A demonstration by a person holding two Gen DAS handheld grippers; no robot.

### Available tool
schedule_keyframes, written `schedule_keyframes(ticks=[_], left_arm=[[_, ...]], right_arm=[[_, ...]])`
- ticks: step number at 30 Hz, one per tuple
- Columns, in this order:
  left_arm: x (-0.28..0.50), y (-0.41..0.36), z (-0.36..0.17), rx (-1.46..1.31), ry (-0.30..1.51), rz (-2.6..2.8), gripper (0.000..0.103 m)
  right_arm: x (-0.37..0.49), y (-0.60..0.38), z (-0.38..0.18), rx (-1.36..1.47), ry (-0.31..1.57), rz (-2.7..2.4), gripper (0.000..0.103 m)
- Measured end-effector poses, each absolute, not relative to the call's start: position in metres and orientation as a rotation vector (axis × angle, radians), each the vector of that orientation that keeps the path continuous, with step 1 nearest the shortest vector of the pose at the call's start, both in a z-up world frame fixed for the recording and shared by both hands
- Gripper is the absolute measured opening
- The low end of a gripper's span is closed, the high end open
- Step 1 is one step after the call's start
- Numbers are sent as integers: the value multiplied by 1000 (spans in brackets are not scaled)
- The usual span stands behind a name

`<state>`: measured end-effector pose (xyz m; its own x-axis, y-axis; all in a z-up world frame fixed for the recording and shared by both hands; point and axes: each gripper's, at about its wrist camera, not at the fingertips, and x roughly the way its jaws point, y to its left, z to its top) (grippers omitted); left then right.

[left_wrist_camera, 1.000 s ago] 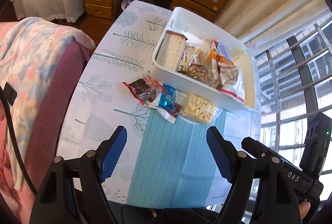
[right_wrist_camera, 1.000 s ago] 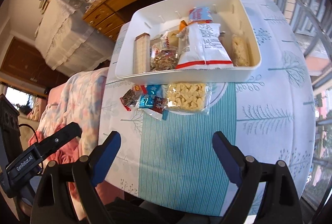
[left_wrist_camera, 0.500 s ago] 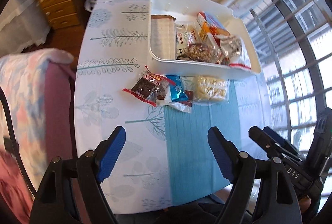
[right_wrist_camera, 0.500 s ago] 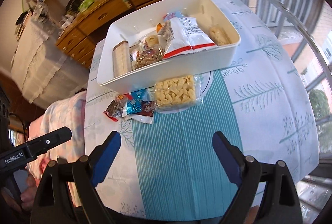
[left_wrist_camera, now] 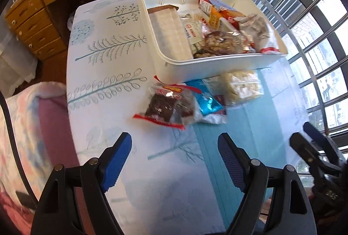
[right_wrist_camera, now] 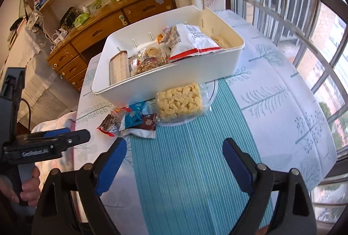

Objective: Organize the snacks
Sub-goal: 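Grasp the red-labelled dried-fruit packet with left tool while right tool grasps clear puffed-snack bag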

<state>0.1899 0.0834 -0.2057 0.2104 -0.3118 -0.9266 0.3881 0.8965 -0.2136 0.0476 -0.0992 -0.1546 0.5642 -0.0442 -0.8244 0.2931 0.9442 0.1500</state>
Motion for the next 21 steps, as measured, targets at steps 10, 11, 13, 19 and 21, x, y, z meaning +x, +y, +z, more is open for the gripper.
schedule_keyframes(ticks=[10, 11, 13, 19, 21], left_arm=[[210, 76, -254, 49, 1230, -520, 80], [212, 76, -257, 43, 1228, -520, 80], [217, 75, -263, 26, 1231, -519, 80], [227, 71, -274, 4, 1227, -508, 80], [231, 70, -275, -6, 1225, -506, 80]], right_arm=[[93, -108, -196, 233, 905, -209, 97], [100, -110, -203, 228, 922, -206, 97], [108, -112, -211, 225, 939, -202, 97], [127, -116, -233, 230, 995, -194, 98], [133, -117, -240, 220, 1011, -205, 99]])
